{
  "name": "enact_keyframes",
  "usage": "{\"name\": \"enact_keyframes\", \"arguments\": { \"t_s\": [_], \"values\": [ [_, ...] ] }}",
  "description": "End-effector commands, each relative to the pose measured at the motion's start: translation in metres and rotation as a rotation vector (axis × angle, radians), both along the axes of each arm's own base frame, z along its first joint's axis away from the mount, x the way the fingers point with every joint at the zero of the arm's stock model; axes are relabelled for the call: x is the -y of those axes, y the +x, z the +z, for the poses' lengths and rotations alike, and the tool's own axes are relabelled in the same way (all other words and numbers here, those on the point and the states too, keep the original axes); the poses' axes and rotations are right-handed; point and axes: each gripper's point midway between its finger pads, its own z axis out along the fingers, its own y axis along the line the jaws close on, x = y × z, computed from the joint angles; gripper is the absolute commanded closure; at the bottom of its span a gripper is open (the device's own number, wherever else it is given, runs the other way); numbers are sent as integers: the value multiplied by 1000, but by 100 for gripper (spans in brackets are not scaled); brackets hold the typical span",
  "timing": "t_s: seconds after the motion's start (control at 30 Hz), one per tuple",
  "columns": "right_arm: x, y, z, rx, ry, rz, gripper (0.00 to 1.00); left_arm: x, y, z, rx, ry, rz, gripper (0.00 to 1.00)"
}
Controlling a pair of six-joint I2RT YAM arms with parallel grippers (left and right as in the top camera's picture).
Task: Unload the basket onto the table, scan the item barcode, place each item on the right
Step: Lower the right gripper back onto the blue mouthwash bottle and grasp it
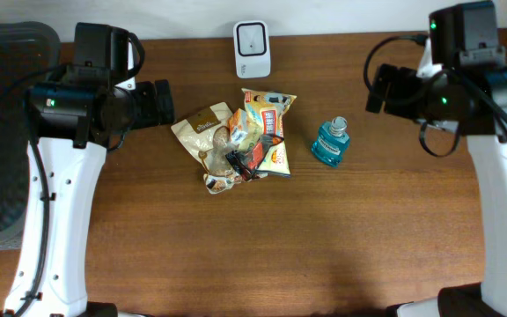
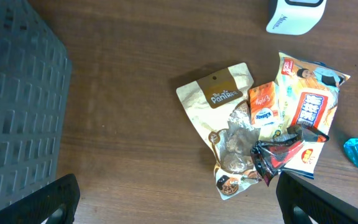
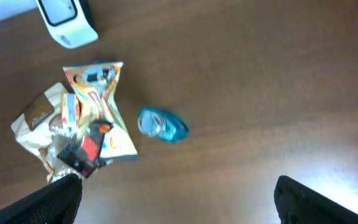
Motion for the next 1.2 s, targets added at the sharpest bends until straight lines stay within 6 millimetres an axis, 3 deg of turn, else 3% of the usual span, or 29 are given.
{"name": "enact_keyframes", "arguments": {
  "t_s": [0.0,0.2,0.47,0.57,0.8,1.1,1.17],
  "values": [
    [3,-13,1,-29,9,-52,1,-2,1,1,2,1,15,1],
    [1,-25,-15,-110,37,-116,1,-2,1,1,2,1,15,1],
    [-26,-32,-41,-146,-49,-209,1,-2,1,1,2,1,15,1],
    [-39,-31,-61,-148,-71,-260,2,-2,1,1,2,1,15,1],
    [-63,7,-109,-85,-16,-279,1,-2,1,1,2,1,15,1],
    [-58,41,-150,-15,-90,-325,0,-2,1,1,2,1,15,1],
    [-57,48,-161,-22,-113,-332,10,-2,1,1,2,1,15,1]
  ]
}}
